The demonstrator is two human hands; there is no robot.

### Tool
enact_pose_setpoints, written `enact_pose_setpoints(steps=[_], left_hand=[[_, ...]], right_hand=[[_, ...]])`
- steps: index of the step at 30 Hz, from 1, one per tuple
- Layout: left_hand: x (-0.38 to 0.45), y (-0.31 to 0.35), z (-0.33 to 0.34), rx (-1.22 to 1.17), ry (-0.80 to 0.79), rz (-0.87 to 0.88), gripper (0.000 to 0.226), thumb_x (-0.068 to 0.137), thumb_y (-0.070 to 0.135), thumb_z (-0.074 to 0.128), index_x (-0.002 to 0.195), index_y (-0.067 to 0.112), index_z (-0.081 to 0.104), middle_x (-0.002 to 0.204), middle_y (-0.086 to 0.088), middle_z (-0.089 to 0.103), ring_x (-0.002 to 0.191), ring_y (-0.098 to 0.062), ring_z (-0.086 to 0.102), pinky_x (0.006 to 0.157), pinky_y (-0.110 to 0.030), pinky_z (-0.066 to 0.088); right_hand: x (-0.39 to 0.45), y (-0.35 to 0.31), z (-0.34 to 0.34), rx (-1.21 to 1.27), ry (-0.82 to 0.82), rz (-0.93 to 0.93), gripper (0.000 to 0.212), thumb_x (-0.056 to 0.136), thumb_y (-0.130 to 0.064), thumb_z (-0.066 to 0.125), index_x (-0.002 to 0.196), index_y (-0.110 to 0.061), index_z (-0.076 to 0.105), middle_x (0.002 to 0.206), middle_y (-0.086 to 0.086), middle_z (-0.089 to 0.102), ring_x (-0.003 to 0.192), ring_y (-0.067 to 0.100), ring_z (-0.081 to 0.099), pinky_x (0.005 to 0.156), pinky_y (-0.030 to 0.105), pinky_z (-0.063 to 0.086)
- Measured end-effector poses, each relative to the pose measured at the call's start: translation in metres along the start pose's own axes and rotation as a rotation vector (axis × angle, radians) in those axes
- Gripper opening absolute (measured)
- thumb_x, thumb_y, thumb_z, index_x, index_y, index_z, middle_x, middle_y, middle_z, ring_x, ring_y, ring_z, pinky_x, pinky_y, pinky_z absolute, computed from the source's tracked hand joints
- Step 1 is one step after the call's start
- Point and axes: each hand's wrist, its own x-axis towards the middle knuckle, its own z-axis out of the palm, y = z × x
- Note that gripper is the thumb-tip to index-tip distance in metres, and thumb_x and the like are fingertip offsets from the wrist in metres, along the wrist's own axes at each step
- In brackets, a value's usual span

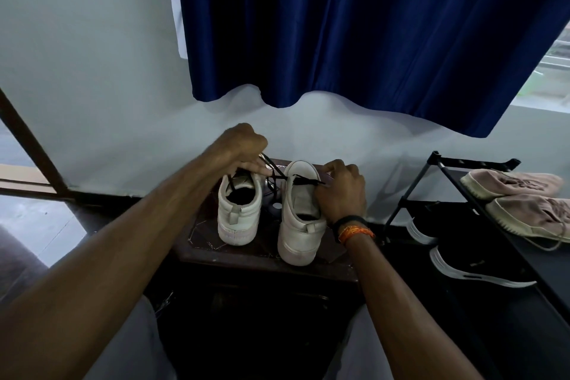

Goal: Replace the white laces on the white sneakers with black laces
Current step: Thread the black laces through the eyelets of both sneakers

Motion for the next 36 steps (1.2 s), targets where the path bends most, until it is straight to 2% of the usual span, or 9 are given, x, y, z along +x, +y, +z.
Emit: enact_pose_setpoints(steps=[4,7,10,14,16,18,23,28,36], left_hand=[[0.003,0.003,-0.035,-0.194,0.096,0.029,0.040,0.095,-0.004,0.039,0.134,-0.013,0.039,0.097,-0.030,0.066,0.071,-0.030,0.076,0.060,-0.028,0.063],[0.004,0.001,-0.049,-0.336,0.124,0.047,0.025,0.098,-0.002,0.041,0.119,-0.010,0.052,0.096,-0.024,0.068,0.090,-0.034,0.073,0.074,-0.035,0.063],[-0.002,-0.003,-0.031,-0.523,-0.024,0.065,0.017,0.101,0.005,0.039,0.100,0.003,0.055,0.114,-0.024,0.069,0.111,-0.037,0.067,0.095,-0.049,0.055],[-0.006,-0.010,-0.002,-0.905,-0.271,0.064,0.020,0.100,0.008,0.039,0.090,0.000,0.055,0.081,-0.019,0.069,0.078,-0.031,0.071,0.090,-0.045,0.057],[-0.002,-0.014,0.006,-0.734,-0.261,0.066,0.021,0.099,0.011,0.045,0.080,0.007,0.051,0.063,-0.009,0.051,0.048,-0.017,0.048,0.060,-0.030,0.054],[0.003,-0.019,0.013,-0.304,-0.183,0.156,0.021,0.097,0.012,0.053,0.076,0.009,0.052,0.065,-0.005,0.045,0.045,-0.011,0.032,0.042,-0.022,0.034],[0.008,-0.018,0.022,0.565,-0.103,0.389,0.014,0.085,0.006,0.062,0.091,0.013,0.072,0.088,0.008,0.069,0.089,-0.013,0.064,0.074,-0.026,0.050],[0.007,-0.010,0.026,0.831,-0.152,0.369,0.023,0.083,0.005,0.062,0.093,0.016,0.079,0.094,0.000,0.075,0.087,-0.015,0.067,0.079,-0.030,0.057],[0.009,-0.011,0.002,0.799,0.017,0.361,0.019,0.074,0.017,0.078,0.064,0.004,0.067,0.064,-0.009,0.065,0.061,-0.021,0.058,0.056,-0.029,0.046]], right_hand=[[-0.003,0.000,-0.001,0.053,0.021,0.059,0.036,0.077,-0.022,0.064,0.112,-0.018,0.065,0.119,0.012,0.056,0.110,0.035,0.054,0.083,0.040,0.051],[-0.005,-0.001,-0.001,0.102,0.034,0.091,0.031,0.075,-0.020,0.065,0.106,-0.017,0.065,0.112,0.010,0.057,0.103,0.035,0.058,0.079,0.035,0.049],[-0.007,-0.004,0.001,0.167,0.036,0.075,0.026,0.073,-0.016,0.068,0.098,-0.018,0.064,0.100,0.003,0.057,0.097,0.029,0.059,0.075,0.030,0.044],[-0.010,-0.006,0.005,0.226,0.049,0.001,0.023,0.069,-0.012,0.070,0.089,-0.024,0.066,0.094,0.000,0.065,0.091,0.023,0.062,0.080,0.039,0.054],[-0.011,-0.007,0.003,0.229,0.064,0.031,0.020,0.069,-0.014,0.071,0.081,-0.026,0.060,0.092,-0.001,0.064,0.090,0.022,0.061,0.075,0.034,0.051],[-0.013,-0.006,0.001,0.240,0.075,0.095,0.021,0.069,-0.018,0.072,0.073,-0.026,0.053,0.087,-0.003,0.061,0.084,0.020,0.057,0.062,0.027,0.041],[-0.025,-0.004,-0.007,0.143,0.069,0.156,0.021,0.076,-0.032,0.070,0.069,-0.024,0.052,0.083,0.002,0.065,0.076,0.028,0.058,0.057,0.026,0.033],[-0.028,-0.005,-0.009,-0.009,0.083,0.125,0.022,0.081,-0.038,0.067,0.086,-0.017,0.069,0.088,0.012,0.070,0.086,0.039,0.066,0.066,0.030,0.044],[-0.025,-0.009,-0.008,-0.086,0.077,0.068,0.012,0.081,-0.016,0.060,0.075,-0.016,0.049,0.091,0.020,0.069,0.086,0.043,0.065,0.064,0.034,0.041]])
